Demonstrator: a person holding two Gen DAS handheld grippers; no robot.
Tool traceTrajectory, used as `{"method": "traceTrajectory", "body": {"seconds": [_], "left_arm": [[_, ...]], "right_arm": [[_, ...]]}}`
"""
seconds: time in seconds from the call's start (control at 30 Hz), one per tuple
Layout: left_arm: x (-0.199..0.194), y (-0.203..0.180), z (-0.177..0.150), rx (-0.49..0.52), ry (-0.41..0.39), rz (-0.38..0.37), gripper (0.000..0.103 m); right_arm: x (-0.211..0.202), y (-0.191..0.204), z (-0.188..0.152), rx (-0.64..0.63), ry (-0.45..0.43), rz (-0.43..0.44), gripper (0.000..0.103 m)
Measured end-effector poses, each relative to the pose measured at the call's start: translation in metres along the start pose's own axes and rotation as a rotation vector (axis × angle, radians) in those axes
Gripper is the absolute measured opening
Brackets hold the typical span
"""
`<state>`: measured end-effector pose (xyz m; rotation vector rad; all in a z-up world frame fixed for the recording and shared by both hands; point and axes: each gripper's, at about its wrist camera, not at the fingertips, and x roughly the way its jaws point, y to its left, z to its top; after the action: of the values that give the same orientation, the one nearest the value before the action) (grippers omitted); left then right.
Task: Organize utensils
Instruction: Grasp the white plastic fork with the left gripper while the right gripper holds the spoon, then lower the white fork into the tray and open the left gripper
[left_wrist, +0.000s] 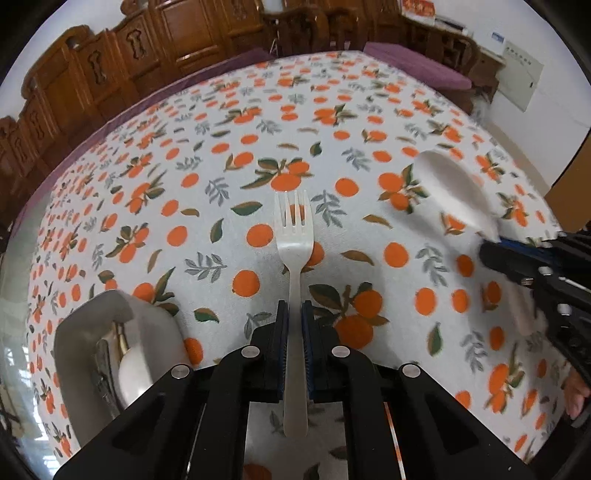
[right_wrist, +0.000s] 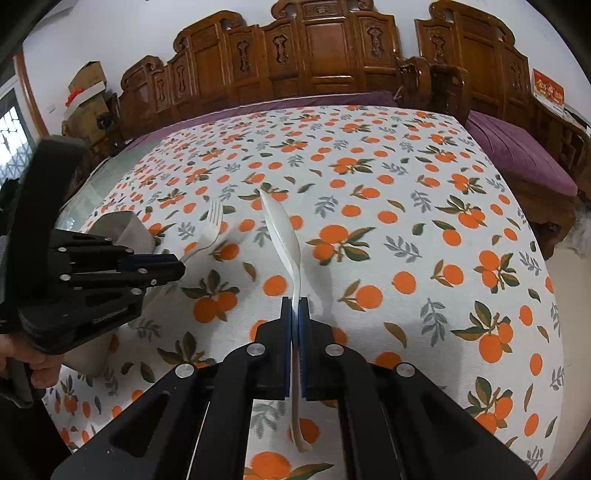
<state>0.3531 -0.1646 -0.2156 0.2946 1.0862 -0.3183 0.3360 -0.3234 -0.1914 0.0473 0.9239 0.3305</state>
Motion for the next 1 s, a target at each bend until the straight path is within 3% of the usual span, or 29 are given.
{"method": "traceTrajectory", "body": {"seconds": [0.53,1.0], "left_arm": [[-0.089,0.036,-0.026,-0.046,-0.159,-0.011,0.007],[-0.105,0.081,-0.064,-0.112,-0.178,0.011,0.007]], "right_arm": [[-0.023,0.058,0.005,-0.093,-0.051,0.074,0.004],[-0.035,0.100,0.004,-0.142,-0.076,0.143,0.004]]}}
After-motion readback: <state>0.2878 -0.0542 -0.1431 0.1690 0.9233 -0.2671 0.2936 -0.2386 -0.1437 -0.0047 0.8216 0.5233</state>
